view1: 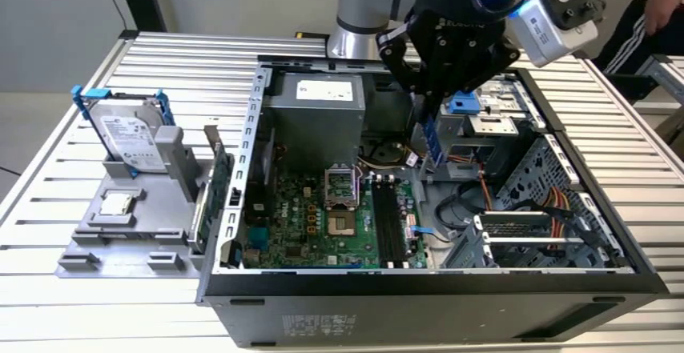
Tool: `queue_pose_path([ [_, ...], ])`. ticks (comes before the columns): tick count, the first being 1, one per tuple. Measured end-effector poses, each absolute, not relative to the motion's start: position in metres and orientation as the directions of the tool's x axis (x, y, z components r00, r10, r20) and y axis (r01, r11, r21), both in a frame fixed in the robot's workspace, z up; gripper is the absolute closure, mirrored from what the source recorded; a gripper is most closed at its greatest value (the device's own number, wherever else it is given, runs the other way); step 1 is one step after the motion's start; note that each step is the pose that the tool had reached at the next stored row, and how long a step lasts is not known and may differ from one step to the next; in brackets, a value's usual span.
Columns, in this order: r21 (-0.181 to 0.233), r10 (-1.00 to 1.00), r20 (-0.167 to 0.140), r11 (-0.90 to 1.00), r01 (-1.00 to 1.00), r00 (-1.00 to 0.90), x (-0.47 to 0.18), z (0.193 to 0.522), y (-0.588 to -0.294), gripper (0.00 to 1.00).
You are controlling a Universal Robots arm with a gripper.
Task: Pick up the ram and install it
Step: 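Insert the ram into the slot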
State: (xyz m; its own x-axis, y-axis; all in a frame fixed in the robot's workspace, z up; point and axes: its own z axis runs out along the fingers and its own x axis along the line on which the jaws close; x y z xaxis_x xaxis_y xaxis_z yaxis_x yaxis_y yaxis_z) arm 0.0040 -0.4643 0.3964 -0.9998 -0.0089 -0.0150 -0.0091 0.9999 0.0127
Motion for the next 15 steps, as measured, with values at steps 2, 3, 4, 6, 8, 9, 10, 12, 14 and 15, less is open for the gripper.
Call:
queue_pose_path([
  [2,0.013,0.012,-0.015,1.000,0.012,-1.000,0.0040,0.3964,-0.4643,1.00],
  [3,0.013,0.024,-0.015,1.000,0.024,-1.000,0.0040,0.3963,-0.4643,1.00],
  [4,0.013,0.034,-0.015,0.999,0.034,-0.999,0.0040,0.3963,-0.4643,1.00],
  [6,0.012,0.051,-0.015,0.999,0.051,-0.999,0.0041,0.3965,-0.4642,1.00],
  [8,0.012,0.063,-0.015,0.998,0.062,-0.998,0.0041,0.3965,-0.4642,1.00],
  [9,0.013,0.068,-0.015,0.998,0.068,-0.998,0.0040,0.3964,-0.4642,1.00],
  [10,0.013,0.074,-0.015,0.997,0.074,-0.997,0.0040,0.3963,-0.4643,1.00],
  [12,0.013,0.087,-0.015,0.996,0.087,-0.996,0.0040,0.3963,-0.4643,1.00],
  [14,0.013,0.097,-0.015,0.995,0.097,-0.995,0.0040,0.3963,-0.4643,1.00],
  [15,0.013,0.099,-0.015,0.995,0.099,-0.995,0.0040,0.3962,-0.4643,1.00],
])
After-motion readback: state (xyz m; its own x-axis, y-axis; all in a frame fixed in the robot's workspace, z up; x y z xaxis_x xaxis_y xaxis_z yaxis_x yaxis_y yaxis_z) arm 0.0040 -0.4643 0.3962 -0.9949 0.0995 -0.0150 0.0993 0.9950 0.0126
